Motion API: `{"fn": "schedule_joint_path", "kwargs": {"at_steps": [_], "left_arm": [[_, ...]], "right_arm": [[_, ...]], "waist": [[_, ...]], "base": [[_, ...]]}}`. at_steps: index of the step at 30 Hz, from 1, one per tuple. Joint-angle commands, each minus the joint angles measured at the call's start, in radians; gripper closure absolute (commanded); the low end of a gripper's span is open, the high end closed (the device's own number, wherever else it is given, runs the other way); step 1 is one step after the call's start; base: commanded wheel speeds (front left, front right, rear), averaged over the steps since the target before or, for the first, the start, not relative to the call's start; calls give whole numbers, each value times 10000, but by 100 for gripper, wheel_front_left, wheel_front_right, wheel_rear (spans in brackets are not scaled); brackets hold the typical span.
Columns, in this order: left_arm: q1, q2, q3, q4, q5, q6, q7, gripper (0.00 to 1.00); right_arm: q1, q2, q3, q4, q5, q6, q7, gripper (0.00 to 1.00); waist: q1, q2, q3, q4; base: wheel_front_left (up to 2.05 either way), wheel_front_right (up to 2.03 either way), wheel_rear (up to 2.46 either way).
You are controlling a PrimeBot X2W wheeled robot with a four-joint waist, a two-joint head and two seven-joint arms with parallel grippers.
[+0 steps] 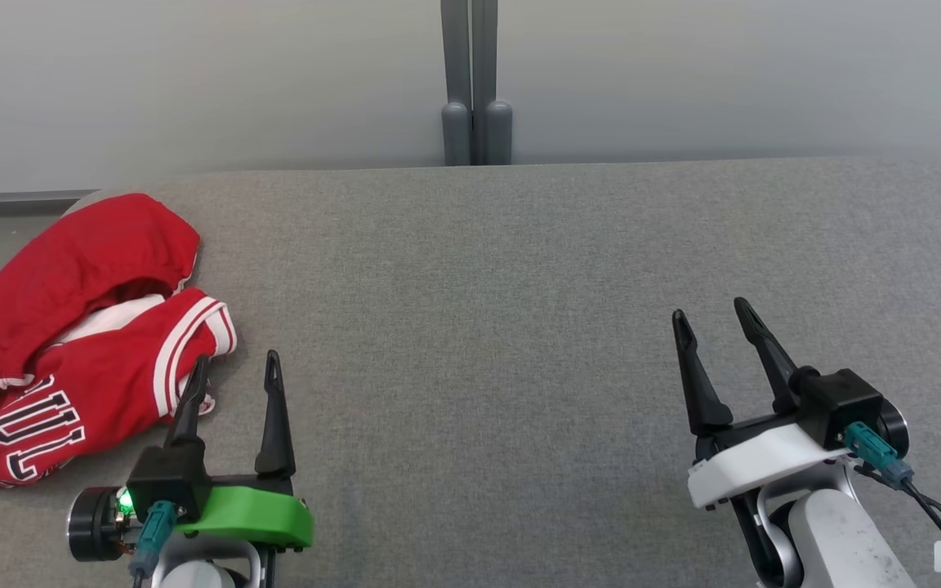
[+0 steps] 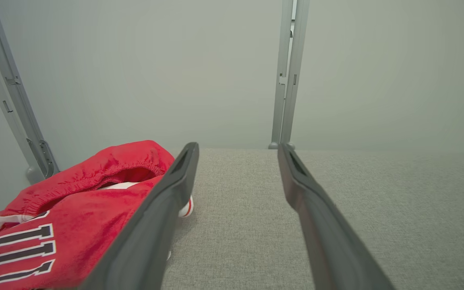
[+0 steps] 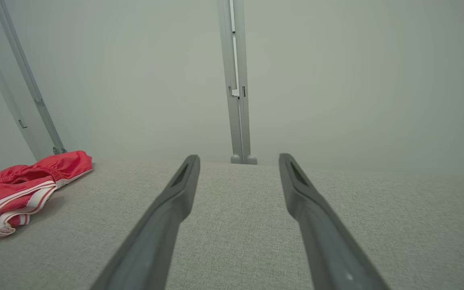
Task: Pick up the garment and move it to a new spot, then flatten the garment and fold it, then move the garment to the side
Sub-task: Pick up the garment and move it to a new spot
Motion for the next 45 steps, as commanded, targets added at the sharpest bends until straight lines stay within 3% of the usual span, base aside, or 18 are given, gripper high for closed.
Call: {"fn": "schedule_joint_path", "kwargs": {"at_steps": [1, 13, 34, 45], "left_arm": [[-152, 66, 42, 45, -133, -24, -7, 0], [-250, 64, 203, 162, -595, -65, -7, 0], [6, 60, 802, 349, -1208, -40, -7, 0], [12, 57, 899, 439, -1375, -67, -5, 0]], "right_arm": [[5, -7, 30, -20, 70, 4, -30, 0], [94, 0, 192, -94, 331, 4, -30, 0], [75, -3, 738, 6, 872, 4, -30, 0], [5, -12, 873, 36, 939, 4, -30, 0]], "waist": [[0, 0, 1, 35], [0, 0, 138, 804], [0, 0, 262, 3758], [0, 0, 331, 4249]], "base": [[0, 0, 0], [0, 0, 0], [0, 0, 0], [0, 0, 0]]}}
